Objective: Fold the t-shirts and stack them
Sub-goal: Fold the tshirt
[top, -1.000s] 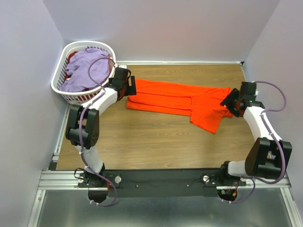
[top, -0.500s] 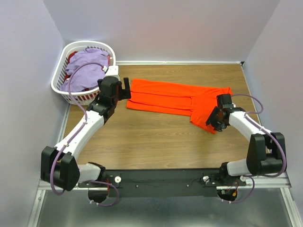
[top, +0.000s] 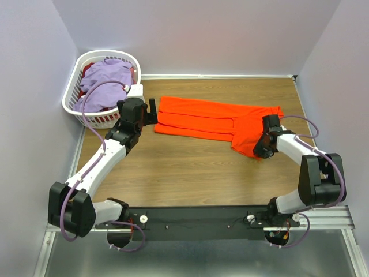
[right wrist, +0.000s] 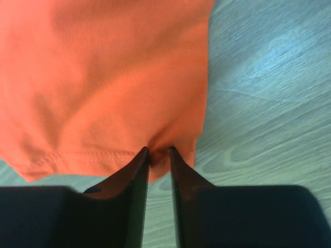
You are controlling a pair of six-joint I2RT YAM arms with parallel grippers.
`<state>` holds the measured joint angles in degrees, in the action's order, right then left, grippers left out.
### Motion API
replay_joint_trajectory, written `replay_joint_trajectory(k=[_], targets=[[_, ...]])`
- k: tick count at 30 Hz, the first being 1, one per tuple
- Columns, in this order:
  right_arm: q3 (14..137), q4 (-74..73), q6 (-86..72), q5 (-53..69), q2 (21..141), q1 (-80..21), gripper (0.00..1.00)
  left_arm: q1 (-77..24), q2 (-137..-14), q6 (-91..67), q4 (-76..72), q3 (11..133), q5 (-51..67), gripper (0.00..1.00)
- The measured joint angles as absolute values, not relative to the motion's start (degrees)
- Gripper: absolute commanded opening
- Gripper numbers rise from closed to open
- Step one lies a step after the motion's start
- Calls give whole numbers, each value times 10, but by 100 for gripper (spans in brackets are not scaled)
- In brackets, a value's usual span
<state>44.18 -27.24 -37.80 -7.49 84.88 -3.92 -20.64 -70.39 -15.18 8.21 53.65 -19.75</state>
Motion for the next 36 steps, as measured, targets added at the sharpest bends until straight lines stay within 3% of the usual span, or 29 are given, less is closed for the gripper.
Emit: replay_joint_trajectory(k=[2,7,12,18,36], targets=[[442,-268,-377,-77,851,-39,12,-206,-704,-151,82,536,-199,98],[444,-265,-373,-79,853,-39,1,-206,-706,-149,82,536,-202,98],[467,-282,-361,-84,853,-40,1,-206,-711,-148,82,536,-204,98],[587,-293,-351,-100,872,-40,1,-206,-724,-147,82,536,-204,98],[894,-285,-326,-126,1147,-40,1,-206,-760,-147,82,536,-208,98]])
